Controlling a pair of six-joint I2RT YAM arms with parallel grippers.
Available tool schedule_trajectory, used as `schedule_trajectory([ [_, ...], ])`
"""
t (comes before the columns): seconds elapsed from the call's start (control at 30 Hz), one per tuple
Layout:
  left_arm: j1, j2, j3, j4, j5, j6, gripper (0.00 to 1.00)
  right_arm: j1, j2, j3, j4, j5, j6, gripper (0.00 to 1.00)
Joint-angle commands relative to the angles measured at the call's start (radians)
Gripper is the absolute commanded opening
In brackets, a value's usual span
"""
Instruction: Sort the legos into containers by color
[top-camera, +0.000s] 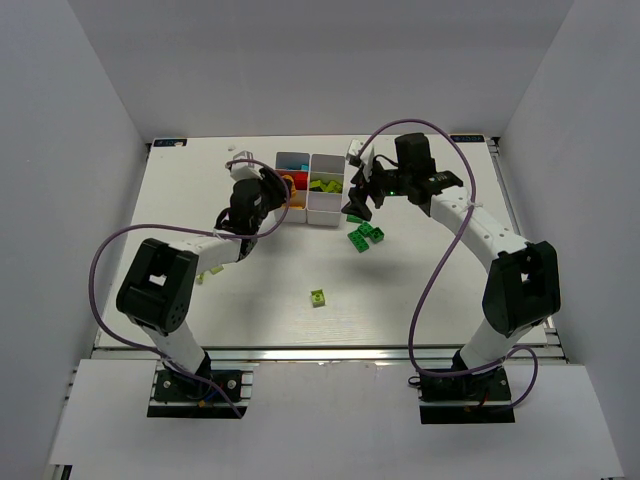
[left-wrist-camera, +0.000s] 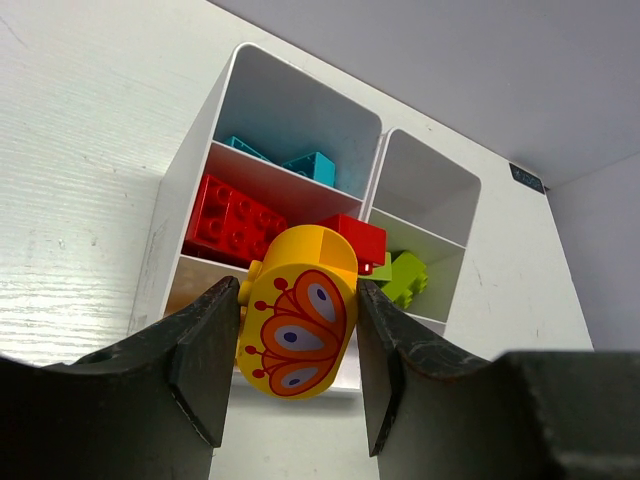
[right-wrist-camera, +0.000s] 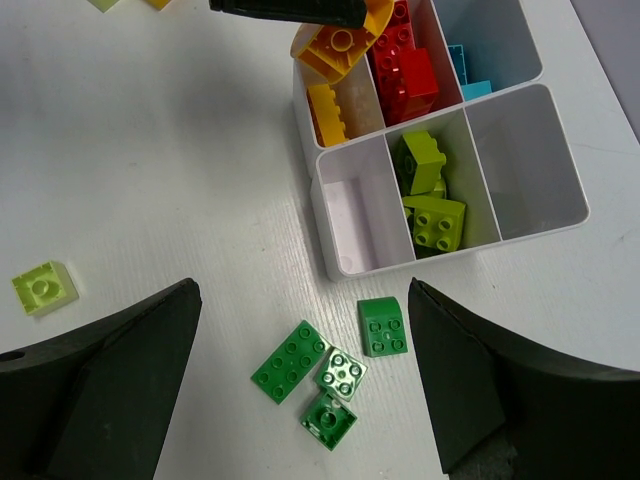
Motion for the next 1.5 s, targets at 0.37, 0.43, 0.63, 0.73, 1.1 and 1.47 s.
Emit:
schedule_trajectory([
  [0.37,-0.004,0.022,-0.006,0.081,-0.009,0.024,0.08,-0.011,-0.022,0.005,0.003,-0.031,-0.003,0.89],
  [0.43,-0.004,0.028,-0.006,0.08,-0.015,0.024,0.11,-0.011,-0.019,0.008,0.003,-0.033,-0.003,0.89],
  [0.63,-0.004,0.044,-0.008,0.083,-0.037,0.034,0.15,-0.011,-0.017,0.008,0.001,-0.033,-0.003,0.89],
  [0.73,-0.004,0.045,-0.009,0.086,-0.044,0.038,0.16,-0.012,-0.017,0.008,0.001,-0.034,-0.001,0.89],
  [1.1,-0.004,0.053,0.003,0.043,-0.069,0.083,0.22,-0.015,-0.014,0.009,0.001,-0.037,-0.003,0.89],
  [1.47,-0.004,0.059,0.011,0.014,-0.078,0.103,0.38,-0.017,-0.011,0.016,0.0,-0.037,-0.002,0.89],
])
